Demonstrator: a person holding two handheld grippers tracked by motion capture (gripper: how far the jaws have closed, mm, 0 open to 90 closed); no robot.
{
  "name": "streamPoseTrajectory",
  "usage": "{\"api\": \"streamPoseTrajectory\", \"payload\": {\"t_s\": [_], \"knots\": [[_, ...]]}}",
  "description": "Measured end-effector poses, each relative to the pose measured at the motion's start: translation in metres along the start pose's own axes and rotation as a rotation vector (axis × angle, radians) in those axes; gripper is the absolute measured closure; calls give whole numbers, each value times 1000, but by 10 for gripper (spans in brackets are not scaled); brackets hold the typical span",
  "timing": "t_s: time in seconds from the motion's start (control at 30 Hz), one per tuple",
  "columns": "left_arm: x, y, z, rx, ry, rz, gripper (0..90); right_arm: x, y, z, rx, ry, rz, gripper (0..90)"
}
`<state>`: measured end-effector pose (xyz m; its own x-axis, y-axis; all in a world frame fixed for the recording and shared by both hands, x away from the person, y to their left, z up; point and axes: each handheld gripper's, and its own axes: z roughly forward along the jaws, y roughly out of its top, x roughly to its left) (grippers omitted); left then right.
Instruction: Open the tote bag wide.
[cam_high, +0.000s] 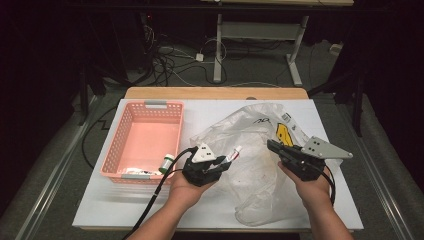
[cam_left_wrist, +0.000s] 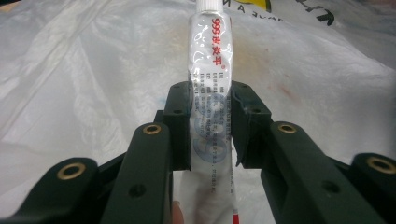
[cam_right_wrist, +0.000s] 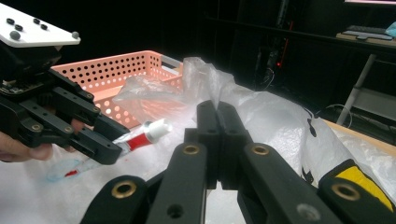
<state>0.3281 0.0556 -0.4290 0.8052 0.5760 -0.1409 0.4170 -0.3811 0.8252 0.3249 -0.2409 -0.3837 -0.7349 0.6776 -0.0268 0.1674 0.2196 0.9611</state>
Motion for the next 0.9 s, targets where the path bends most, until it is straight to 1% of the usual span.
{"api": "streamPoseTrajectory", "payload": {"t_s": [0.17, 0.27, 0.33, 0.4, 0.47, 0.53, 0.63, 0.7, 0.73, 0.8, 0.83, 0.9], "knots": [[-4, 6, 14, 8, -4, 11, 691, 0, 0, 0, -2, 3, 5, 900], [-5, 12, 24, 23, 21, 32, 691, -2, 0, 0, -10, 7, 19, 900], [-4, 15, 30, 24, 24, 31, 691, -2, 0, 0, -9, 6, 19, 900], [-3, 16, 37, 27, 22, 21, 691, -2, 0, 0, -6, 4, 8, 900], [-5, 18, 45, 29, 24, 20, 691, -3, 0, 0, -7, 2, 16, 900], [-7, 21, 52, 28, 20, 19, 691, -3, 0, -1, -10, 0, 13, 900], [-10, 24, 63, 26, 26, 34, 690, -3, 0, 0, -10, -1, 14, 900], [-11, 25, 69, 29, 17, 19, 690, -4, 0, 0, -14, 1, 17, 900], [-12, 26, 73, 31, 16, 18, 690, -4, 1, 0, -15, 0, 13, 900], [-13, 27, 79, 35, 19, 38, 690, -4, 1, -1, -15, -3, 13, 900], [-13, 27, 82, 34, 16, 41, 690, -5, 2, -1, -18, -3, 10, 900], [-13, 26, 89, 31, 14, 31, 690, -6, 2, -2, -24, -5, 17, 900]]}}
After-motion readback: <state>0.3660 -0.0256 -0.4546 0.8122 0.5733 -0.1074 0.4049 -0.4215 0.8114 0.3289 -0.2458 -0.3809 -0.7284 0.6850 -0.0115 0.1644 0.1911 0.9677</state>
